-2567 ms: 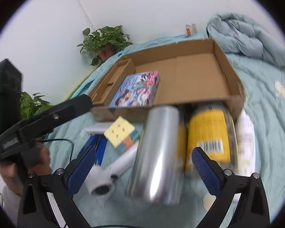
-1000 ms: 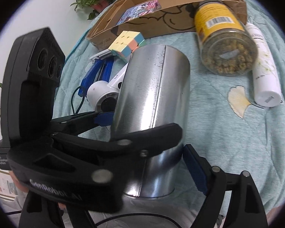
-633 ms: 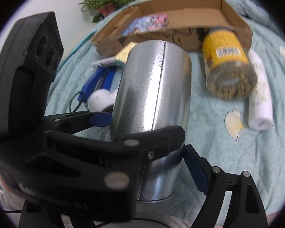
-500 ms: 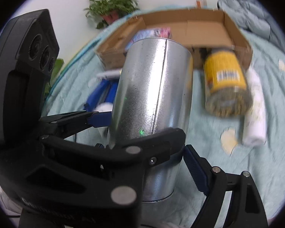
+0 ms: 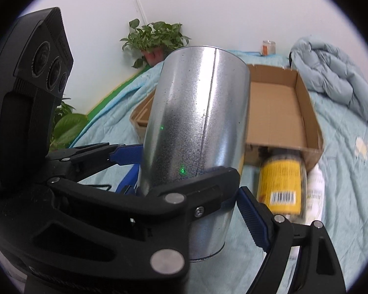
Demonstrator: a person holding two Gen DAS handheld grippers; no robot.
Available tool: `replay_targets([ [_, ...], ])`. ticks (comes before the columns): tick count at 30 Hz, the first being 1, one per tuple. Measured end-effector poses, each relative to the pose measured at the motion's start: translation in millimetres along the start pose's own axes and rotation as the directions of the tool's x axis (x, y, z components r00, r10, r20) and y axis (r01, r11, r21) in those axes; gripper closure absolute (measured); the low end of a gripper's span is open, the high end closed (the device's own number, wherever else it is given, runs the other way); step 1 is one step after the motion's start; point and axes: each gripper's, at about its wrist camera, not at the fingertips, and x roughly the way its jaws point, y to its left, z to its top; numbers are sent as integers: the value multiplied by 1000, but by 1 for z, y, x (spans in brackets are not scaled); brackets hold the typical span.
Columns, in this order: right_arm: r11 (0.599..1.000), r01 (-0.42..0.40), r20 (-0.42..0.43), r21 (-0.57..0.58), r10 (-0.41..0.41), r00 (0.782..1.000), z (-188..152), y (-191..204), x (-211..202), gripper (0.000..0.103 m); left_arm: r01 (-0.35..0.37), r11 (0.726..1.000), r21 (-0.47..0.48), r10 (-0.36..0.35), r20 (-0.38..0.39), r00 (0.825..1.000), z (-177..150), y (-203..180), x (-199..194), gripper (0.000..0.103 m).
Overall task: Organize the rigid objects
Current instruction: 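Lift the cylinder, lay it in the box beside the game box, release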
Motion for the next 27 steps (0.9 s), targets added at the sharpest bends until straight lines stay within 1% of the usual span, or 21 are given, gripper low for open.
replay_targets([
  [8,998,20,74,-55,-16,997,40,-5,3,18,-19,999,34,16,80,997,45,6,-7,19],
  [15,995,51,133,-91,-39,990,68,-13,2,18,-20,997,72,10,136,991,83,4,-13,19],
  [20,993,56,143,-105,-41,989,78,-21,9,18,-20,998,67,10,142,990,103,10,-4,19],
  [23,993,57,129,-107,-43,991,85,-25,18,18,-26,997,68,16,134,991,113,16,6,19],
  [27,993,48,101,-106,-37,994,90,-32,32,18,-28,997,66,21,107,994,119,31,30,19],
])
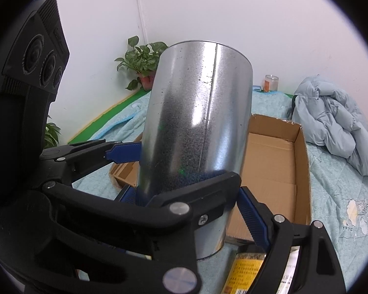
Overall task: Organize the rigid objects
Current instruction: 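Lift the cylinder, lay it in the box beside the game box, release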
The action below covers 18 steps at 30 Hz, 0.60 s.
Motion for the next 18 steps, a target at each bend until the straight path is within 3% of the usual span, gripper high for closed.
replay_targets([
  [7,999,-21,-75,45,24,997,-9,-16,39,18,2,999,-32,-5,-88,996,-13,27,55,19],
  [12,993,-48,-152,104,63,986,-23,-33,76,18,3,997,-74,-17,-183,983,-28,50,107,19],
  [18,986,-55,-208,158,87,974,-32,-44,98,18,14,988,-154,-52,-243,969,-37,73,145,19],
])
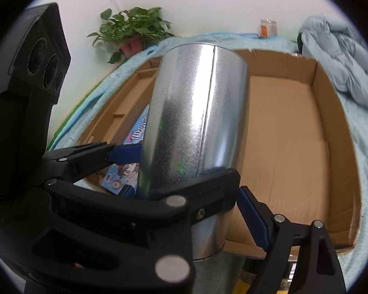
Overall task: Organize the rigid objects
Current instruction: 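Lift the cylinder, lay it in the box beside the game box, release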
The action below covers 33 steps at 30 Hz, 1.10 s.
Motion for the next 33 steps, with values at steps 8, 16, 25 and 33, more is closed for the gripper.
replay_targets([
  [8,998,-43,-92,52,47,995,6,-12,22,16,34,991,-131,-44,-82,996,3,31,31,19],
  [16,992,-36,-163,122,56,985,9,-19,30,14,13,994,-107,-13,2,1000,-6,35,-16,18],
  [25,993,-70,-120,95,82,989,4,-22,1,17,-56,994,-91,70,159,985,-51,40,-91,17],
  [33,999,-31,-23,16,32,999,9,-2,-63,27,-248,969,-12,235,365,901,-72,15,-180,1],
])
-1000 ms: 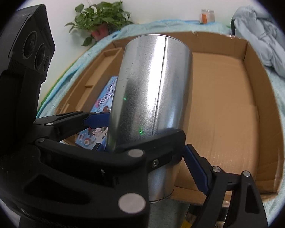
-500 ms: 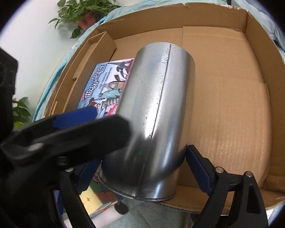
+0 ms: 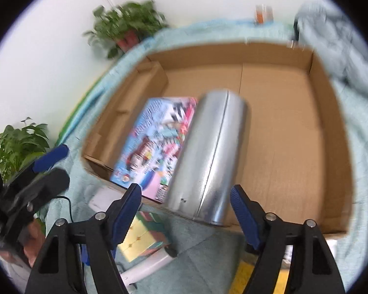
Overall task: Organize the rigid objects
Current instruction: 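Lift the cylinder, lay it in the box beside the game box, release, then move both grippers to the yellow-labelled jar and close around it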
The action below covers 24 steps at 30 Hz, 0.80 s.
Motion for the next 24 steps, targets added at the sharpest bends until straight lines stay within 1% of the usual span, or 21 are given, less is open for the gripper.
replay_targets([
  [1,1000,-11,5,-12,11,1000,0,0,-12,23,-10,1000,3,10,18,1000,4,0,-10,1],
  [2,1000,-5,9,-24,5,1000,1,0,-25,22,-20,1000,9,19,31,999,10,1,-22,1],
  [3,999,13,9,-42,-12,1000,2,0,-39,22,-25,1000,14,25,37,999,15,1,-30,1],
  [6,990,101,16,-99,-100,995,6,-3,-75,22,-54,998,15,53,74,996,24,0,-55,1],
  [7,986,128,22,-105,-127,992,7,-6,-87,22,-53,999,11,51,88,995,25,-2,-63,1],
  [9,984,158,47,-86,-154,987,3,-15,-106,22,-26,1000,-8,27,110,994,20,-7,-73,1],
  [11,986,159,89,-43,-155,984,-9,-26,-118,22,-6,999,-32,9,97,995,6,-15,-73,1],
  [13,990,143,113,-2,-141,984,-34,-35,-114,21,39,998,-43,-37,50,998,-18,-29,-60,1],
  [14,992,129,110,8,-129,985,-50,-38,-106,21,63,997,-49,-62,9,998,-31,-36,-50,1],
  [15,992,122,103,18,-123,987,-63,-38,-97,21,83,994,-68,-86,-51,995,-46,-43,-37,1],
  [16,993,117,83,32,-119,989,-77,-41,-83,21,103,991,-87,-112,-102,988,-57,-49,-25,1],
  [17,993,107,44,49,-109,993,-90,-46,-68,21,143,984,-110,-160,-165,973,-70,-56,-14,1],
  [18,994,96,17,60,-97,995,-97,-49,-58,22,168,978,-126,-190,-195,962,-77,-59,-7,1],
  [19,993,87,-3,77,-87,996,-104,-53,-48,22,189,971,-148,-218,-217,951,-83,-64,-1,1],
  [21,992,86,-4,96,-86,996,-111,-59,-40,22,205,963,-173,-243,-242,939,-92,-71,5,1],
  [22,991,92,-2,95,-92,996,-111,-61,-39,22,206,963,-172,-245,-248,937,-93,-74,6,1],
  [24,986,135,6,96,-136,991,-110,-65,-39,22,199,966,-166,-236,-246,940,-95,-78,7,1],
])
